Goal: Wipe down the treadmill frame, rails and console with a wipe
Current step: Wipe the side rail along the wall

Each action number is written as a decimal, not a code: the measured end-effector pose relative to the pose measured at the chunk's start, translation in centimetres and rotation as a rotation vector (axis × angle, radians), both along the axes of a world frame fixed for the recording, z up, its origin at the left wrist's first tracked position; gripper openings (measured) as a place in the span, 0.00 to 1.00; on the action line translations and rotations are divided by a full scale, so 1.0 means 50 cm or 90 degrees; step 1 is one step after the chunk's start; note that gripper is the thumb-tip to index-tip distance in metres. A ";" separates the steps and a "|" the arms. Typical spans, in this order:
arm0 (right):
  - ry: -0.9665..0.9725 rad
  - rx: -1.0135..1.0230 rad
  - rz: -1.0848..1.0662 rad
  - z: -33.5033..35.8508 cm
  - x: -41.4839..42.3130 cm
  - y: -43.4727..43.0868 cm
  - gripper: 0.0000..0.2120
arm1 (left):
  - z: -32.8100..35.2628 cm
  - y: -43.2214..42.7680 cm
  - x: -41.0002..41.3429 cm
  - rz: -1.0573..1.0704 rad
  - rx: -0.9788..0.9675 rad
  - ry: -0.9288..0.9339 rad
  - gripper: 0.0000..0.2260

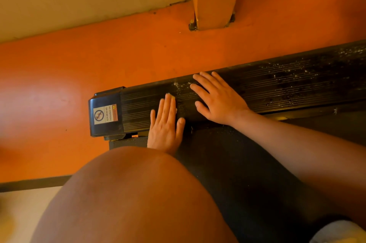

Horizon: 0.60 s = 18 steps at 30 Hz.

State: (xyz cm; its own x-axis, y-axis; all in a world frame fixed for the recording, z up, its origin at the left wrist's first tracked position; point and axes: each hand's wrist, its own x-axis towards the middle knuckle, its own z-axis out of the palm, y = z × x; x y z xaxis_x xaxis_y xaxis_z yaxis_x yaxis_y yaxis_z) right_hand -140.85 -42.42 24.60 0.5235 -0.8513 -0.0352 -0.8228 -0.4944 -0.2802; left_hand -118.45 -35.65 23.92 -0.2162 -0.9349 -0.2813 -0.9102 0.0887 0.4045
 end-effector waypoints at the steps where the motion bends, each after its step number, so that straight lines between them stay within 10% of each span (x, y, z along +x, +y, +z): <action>1: -0.001 0.000 0.000 0.000 0.000 0.000 0.26 | -0.002 -0.032 -0.003 0.001 -0.014 -0.005 0.29; 18: 0.000 0.001 -0.005 0.000 0.003 0.003 0.26 | -0.004 -0.124 -0.001 0.020 -0.031 -0.037 0.28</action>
